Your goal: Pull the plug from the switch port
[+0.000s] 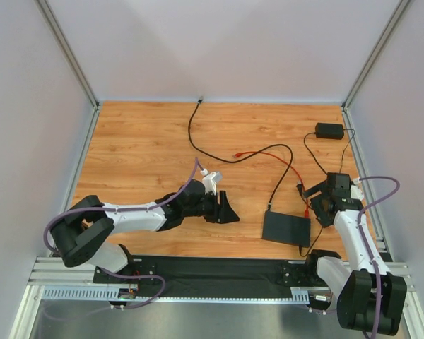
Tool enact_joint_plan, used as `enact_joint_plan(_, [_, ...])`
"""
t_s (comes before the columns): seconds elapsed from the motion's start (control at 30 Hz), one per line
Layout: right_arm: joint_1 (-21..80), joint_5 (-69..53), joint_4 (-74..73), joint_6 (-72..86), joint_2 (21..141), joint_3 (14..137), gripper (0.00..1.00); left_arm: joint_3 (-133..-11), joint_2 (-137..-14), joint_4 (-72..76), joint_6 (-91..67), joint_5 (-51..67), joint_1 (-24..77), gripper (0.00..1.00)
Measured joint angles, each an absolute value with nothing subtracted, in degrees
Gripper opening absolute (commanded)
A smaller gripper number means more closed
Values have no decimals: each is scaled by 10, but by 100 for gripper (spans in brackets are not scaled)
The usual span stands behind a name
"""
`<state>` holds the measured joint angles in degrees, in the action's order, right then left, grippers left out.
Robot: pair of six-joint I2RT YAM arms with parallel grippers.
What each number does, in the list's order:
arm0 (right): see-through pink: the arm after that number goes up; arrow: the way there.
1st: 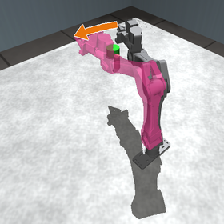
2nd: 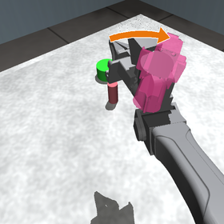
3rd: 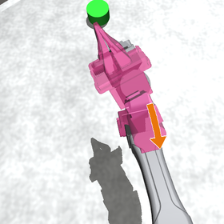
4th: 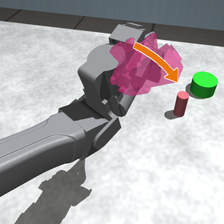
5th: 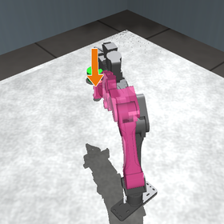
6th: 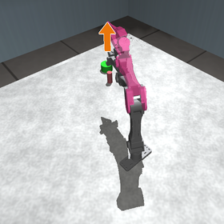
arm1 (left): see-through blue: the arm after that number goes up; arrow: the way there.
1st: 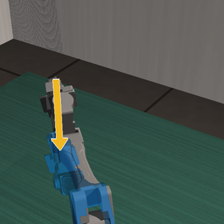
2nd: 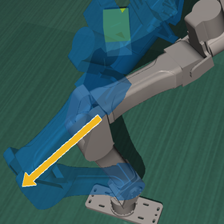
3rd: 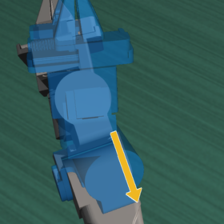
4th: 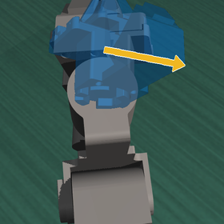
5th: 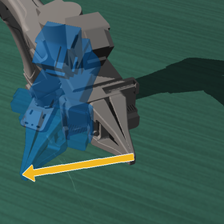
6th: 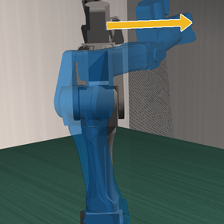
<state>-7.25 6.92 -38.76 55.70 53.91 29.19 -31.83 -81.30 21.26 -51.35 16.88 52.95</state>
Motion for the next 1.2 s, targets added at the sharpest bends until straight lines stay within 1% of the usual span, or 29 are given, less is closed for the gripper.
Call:
enact_joint_plan(0.2, [-72, 70, -382, 417, 564, 349, 93, -378, -896, 232, -514, 177, 563, 57])
enact_joint_plan(0.4, [-73, 50, -367, 350, 572, 343, 97, -409, -951, 246, -515, 174, 592, 59])
enact_joint_plan(0.57, [-104, -13, -347, 329, 574, 326, 95, -444, -998, 252, -510, 170, 599, 59])
enact_joint_plan(0.7, [-134, -32, -337, 325, 581, 318, 94, -473, -1028, 253, -504, 161, 602, 59])
enact_joint_plan(0.83, [-135, -51, -327, 323, 604, 310, 88, -491, -1053, 268, -495, 153, 604, 59])
enact_joint_plan(1.07, [-135, -101, -315, 321, 613, 292, 87, -495, -1074, 272, -477, 142, 607, 58])
enact_joint_plan(1.2, [-133, -135, -299, 320, 614, 289, 86, -495, -1091, 287, -474, 144, 608, 56])
